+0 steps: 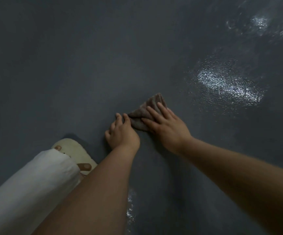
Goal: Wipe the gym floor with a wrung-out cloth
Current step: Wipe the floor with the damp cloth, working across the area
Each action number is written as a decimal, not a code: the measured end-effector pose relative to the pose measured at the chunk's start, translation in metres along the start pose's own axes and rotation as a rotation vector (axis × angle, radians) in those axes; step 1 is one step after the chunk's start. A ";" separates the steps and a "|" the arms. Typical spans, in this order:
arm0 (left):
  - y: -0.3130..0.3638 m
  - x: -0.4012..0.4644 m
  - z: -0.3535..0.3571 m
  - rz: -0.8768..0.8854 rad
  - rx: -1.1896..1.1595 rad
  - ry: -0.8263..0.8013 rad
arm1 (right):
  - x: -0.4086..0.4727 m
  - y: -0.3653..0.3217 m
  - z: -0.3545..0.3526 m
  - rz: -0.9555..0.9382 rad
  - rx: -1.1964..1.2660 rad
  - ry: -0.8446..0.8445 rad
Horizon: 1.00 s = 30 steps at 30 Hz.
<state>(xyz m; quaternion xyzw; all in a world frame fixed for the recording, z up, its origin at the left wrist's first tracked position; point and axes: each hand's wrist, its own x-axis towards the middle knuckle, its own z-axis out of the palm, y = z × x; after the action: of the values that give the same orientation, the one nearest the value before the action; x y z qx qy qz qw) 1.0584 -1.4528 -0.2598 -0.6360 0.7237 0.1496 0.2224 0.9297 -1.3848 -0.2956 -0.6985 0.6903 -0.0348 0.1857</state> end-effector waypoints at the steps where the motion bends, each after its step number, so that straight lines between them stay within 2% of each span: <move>1: -0.001 0.000 0.000 0.009 -0.001 0.001 | 0.007 0.013 -0.008 -0.006 -0.021 -0.012; 2: -0.003 0.000 0.001 0.017 -0.003 0.004 | 0.016 0.026 -0.015 0.034 -0.018 -0.032; 5: -0.007 -0.001 -0.001 0.049 -0.016 0.013 | 0.040 0.050 -0.028 0.382 0.087 0.033; 8: -0.012 -0.002 -0.004 0.088 -0.058 -0.016 | 0.058 0.029 -0.023 0.547 0.153 0.116; 10: -0.016 0.000 -0.005 0.082 -0.136 -0.005 | 0.064 0.003 -0.017 0.514 0.194 0.111; 12: -0.019 0.004 -0.006 0.000 -0.238 0.065 | 0.066 -0.026 -0.012 0.275 0.201 0.036; 14: -0.018 0.008 -0.008 -0.189 -0.386 0.151 | 0.067 -0.048 -0.009 -0.010 0.163 -0.098; 16: -0.015 0.011 -0.009 -0.312 -0.482 0.226 | 0.069 -0.053 -0.009 -0.128 0.143 -0.177; 17: -0.012 0.012 -0.009 -0.289 -0.483 0.255 | 0.069 -0.050 -0.012 -0.144 0.161 -0.178; 20: 0.002 0.014 -0.001 -0.010 -0.374 0.225 | 0.054 -0.031 -0.014 -0.136 0.258 -0.077; 22: 0.013 0.016 0.009 0.081 -0.235 0.157 | 0.034 -0.017 -0.012 -0.064 0.298 0.025; 25: 0.022 0.025 0.014 0.065 -0.141 0.095 | 0.006 0.003 0.000 0.079 0.272 0.126; 30: 0.006 0.047 0.005 -0.058 -0.154 0.098 | -0.022 0.025 0.004 0.272 0.234 0.222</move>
<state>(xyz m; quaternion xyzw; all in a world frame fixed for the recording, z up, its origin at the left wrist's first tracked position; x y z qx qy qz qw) 1.0490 -1.4896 -0.2887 -0.6784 0.7014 0.1671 0.1412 0.9059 -1.3615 -0.3022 -0.5642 0.7858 -0.1662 0.1914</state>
